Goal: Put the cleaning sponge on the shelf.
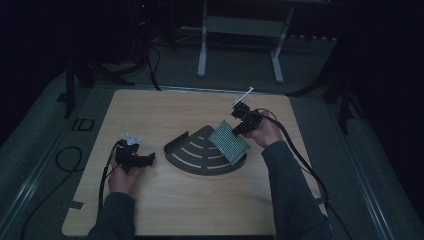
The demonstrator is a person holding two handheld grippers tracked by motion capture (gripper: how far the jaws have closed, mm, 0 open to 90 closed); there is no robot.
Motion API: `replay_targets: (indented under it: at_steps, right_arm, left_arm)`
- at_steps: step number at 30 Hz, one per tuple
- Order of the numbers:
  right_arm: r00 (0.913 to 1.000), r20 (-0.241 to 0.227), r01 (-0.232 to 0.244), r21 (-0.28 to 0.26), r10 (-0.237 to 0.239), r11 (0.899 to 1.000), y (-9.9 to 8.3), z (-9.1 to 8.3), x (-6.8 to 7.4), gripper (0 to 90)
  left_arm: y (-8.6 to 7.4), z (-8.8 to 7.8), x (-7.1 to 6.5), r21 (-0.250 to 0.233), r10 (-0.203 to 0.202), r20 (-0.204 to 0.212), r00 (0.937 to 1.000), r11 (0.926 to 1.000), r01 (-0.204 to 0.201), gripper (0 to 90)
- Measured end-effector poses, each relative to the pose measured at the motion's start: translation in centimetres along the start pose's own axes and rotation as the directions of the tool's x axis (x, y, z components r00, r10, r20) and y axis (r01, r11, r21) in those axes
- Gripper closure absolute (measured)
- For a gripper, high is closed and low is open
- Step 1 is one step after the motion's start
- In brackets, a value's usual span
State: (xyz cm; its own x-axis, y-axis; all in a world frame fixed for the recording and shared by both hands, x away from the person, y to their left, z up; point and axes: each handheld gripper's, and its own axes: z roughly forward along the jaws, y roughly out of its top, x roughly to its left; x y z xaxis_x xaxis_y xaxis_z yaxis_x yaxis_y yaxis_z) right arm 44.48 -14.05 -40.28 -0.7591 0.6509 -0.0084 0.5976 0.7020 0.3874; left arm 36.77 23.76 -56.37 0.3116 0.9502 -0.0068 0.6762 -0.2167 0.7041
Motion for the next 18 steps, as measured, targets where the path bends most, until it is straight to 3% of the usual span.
replay_targets:
  at_steps: [18]
  right_arm:
    - [1.0000,0.004,-0.005,0.015,0.005,1.000,0.6,1.9,0.2,89.9]
  left_arm:
    - [0.0,0.0,0.0,0.000,0.000,0.000,1.0000,1.0000,0.000,10.9]
